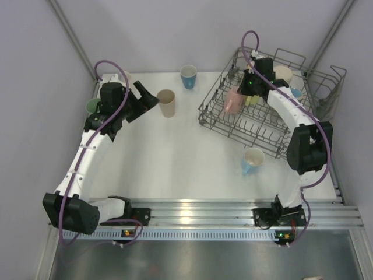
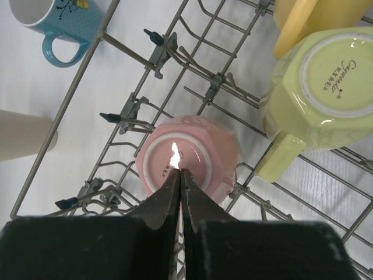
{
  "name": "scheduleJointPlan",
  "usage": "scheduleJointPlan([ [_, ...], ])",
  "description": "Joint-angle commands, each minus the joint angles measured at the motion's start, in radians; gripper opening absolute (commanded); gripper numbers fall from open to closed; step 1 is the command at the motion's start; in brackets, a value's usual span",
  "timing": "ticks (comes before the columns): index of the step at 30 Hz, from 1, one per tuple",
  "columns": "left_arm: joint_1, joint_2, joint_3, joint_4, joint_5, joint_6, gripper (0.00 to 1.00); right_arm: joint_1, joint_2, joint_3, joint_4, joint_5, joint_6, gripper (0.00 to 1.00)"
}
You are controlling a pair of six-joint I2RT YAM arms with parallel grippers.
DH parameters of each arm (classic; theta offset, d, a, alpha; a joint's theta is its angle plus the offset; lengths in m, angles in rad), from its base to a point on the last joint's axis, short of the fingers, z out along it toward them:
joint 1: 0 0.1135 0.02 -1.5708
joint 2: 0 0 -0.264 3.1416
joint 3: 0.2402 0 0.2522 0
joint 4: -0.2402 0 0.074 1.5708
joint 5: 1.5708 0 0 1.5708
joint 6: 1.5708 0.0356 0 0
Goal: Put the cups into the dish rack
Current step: Place the cup upside down on the dish rack
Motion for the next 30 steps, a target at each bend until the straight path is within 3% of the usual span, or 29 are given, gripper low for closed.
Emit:
scheduleJointPlan([
  [1, 0.005, -0.018, -0.008, 0.012, -0.003, 0.013, 0.98, 0.009, -0.049, 0.037, -0.022, 0.014, -0.016, 0.00],
  [9, 0.005, -0.020, 0.002, 0.012, -0.008, 0.032, 0.98, 0.005, -0.018, 0.197, -0.114, 0.049, -0.030, 0.14],
  [19, 0.005, 0.015, 0.058, 0.011, -0.023, 0.132, 0.96, 0.003, -0.136, 0.190, -0.156, 0.041, -0.016, 0.22],
  [22, 0.005, 0.043, 0.086, 0.009, -0.029, 0.167, 0.95, 0.009, -0.245, 0.094, -0.119, 0.005, 0.008, 0.35],
  [25, 0.008, 0.072, 0.126, 0.003, -0.066, 0.194, 0.95, 0.028, -0.356, -0.008, -0.098, -0.021, 0.016, 0.56],
  [26, 0.007, 0.098, 0.135, 0.001, -0.075, 0.201, 0.95, 0.037, -0.383, -0.069, -0.087, -0.032, 0.031, 0.72],
  [29, 0.014, 0.156, 0.185, -0.005, -0.103, 0.221, 0.94, 0.049, -0.489, -0.182, -0.033, -0.067, 0.054, 0.99],
  [30, 0.016, 0.175, 0.199, -0.011, -0.122, 0.229, 0.94, 0.052, -0.529, -0.205, -0.022, -0.075, 0.059, 0.99],
])
